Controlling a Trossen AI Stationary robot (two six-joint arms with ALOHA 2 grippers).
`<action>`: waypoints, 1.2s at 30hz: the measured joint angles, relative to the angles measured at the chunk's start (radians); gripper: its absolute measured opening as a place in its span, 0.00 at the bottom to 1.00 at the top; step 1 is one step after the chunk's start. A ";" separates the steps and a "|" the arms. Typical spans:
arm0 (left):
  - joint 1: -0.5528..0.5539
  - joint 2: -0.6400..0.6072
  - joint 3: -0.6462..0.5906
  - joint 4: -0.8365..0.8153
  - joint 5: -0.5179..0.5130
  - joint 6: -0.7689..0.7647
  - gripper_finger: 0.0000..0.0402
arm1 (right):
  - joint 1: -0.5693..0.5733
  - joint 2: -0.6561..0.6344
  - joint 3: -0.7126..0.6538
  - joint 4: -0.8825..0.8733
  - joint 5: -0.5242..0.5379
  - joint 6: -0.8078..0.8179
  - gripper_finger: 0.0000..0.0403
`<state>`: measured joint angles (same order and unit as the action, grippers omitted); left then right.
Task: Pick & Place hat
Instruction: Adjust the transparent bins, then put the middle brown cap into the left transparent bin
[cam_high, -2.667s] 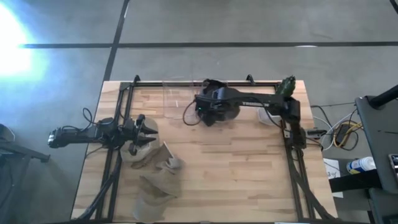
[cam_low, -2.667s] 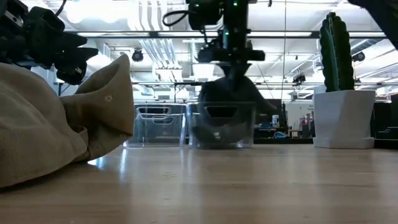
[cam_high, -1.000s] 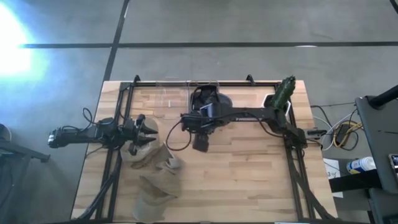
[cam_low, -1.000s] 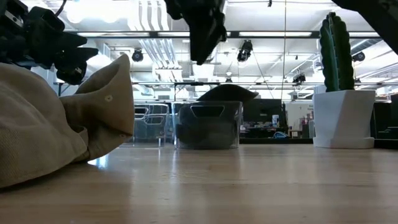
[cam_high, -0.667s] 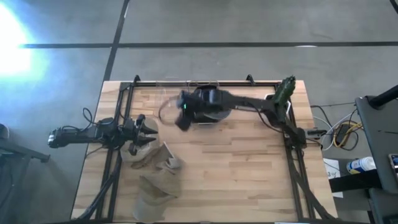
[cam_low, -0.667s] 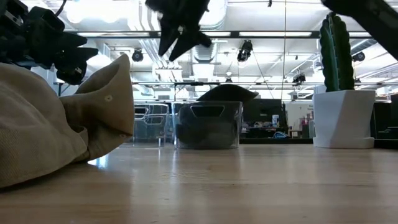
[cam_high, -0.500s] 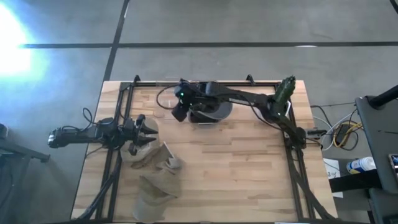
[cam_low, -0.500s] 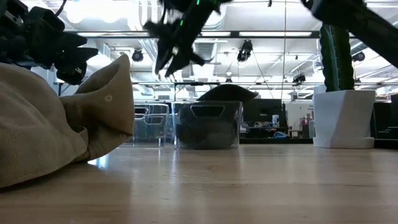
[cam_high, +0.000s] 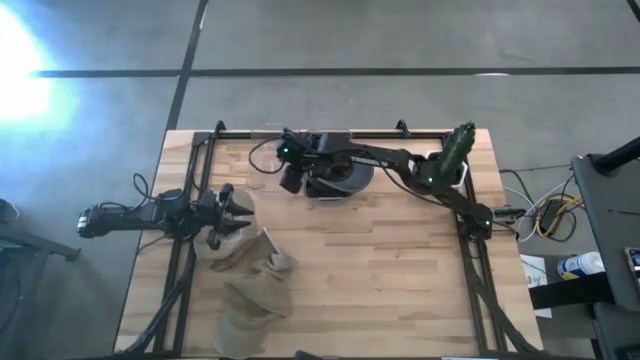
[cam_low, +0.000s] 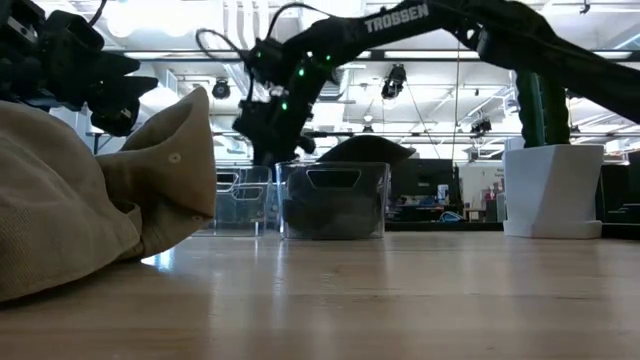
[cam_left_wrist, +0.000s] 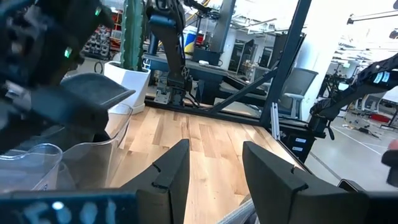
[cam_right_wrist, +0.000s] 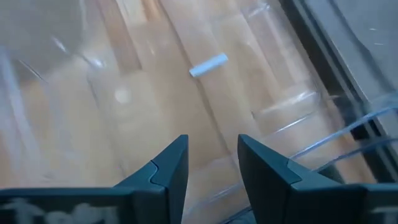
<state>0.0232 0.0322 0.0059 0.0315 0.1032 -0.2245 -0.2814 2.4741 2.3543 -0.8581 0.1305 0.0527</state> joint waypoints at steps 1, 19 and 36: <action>0.000 0.000 0.000 0.000 0.000 0.000 0.35 | -0.001 0.010 0.000 0.001 0.000 -0.027 0.32; 0.000 0.000 0.000 0.000 0.000 0.000 0.35 | -0.012 0.011 0.003 -0.307 0.057 -0.026 0.30; 0.000 0.000 0.000 0.001 0.000 0.000 0.35 | 0.130 -0.231 0.000 -0.155 -0.112 0.018 0.31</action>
<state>0.0235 0.0326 0.0059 0.0322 0.1032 -0.2245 -0.1512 2.2427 2.3547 -1.0129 0.0183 0.0704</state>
